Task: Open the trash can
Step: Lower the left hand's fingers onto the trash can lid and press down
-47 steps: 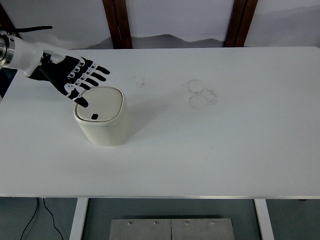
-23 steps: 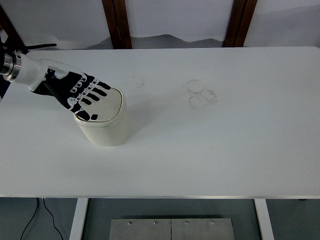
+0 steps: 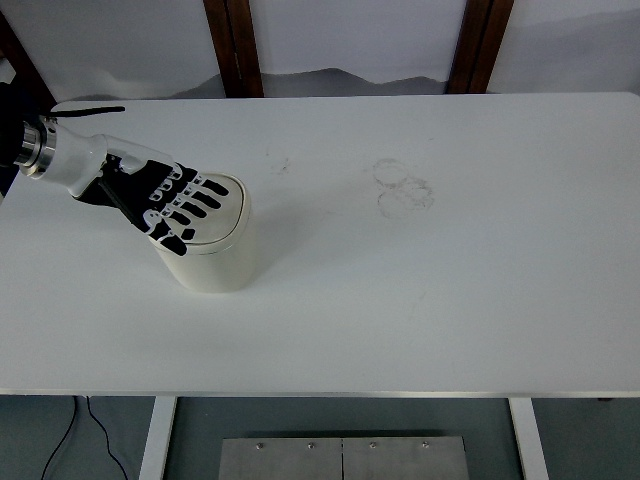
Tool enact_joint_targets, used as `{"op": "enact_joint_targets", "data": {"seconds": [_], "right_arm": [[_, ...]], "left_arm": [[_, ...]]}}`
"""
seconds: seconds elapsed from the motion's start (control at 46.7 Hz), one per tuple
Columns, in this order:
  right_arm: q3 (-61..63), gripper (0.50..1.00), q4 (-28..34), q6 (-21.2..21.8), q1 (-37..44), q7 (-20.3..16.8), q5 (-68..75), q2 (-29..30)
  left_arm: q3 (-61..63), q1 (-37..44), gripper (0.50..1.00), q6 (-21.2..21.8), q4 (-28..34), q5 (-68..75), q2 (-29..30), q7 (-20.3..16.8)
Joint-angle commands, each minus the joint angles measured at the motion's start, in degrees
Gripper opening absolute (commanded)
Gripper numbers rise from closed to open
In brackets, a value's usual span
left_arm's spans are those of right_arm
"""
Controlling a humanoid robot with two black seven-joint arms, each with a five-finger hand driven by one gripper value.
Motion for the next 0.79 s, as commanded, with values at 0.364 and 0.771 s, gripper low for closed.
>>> {"op": "enact_joint_targets", "data": {"seconds": [0.364,0.771], "right_arm": [[0.0,0.995,0.0,0.0,0.0,0.0,0.0,0.0],[0.0,0.995,-0.1,0.0,0.0,0.0,0.0,0.0]], "left_arm": [[-0.1,0.3,1.000,0.0,0.0,0.0,-0.4,-0.1],[-0.1,0.6,1.000,0.0,0.0,0.0,-0.6,-0.1]]}}
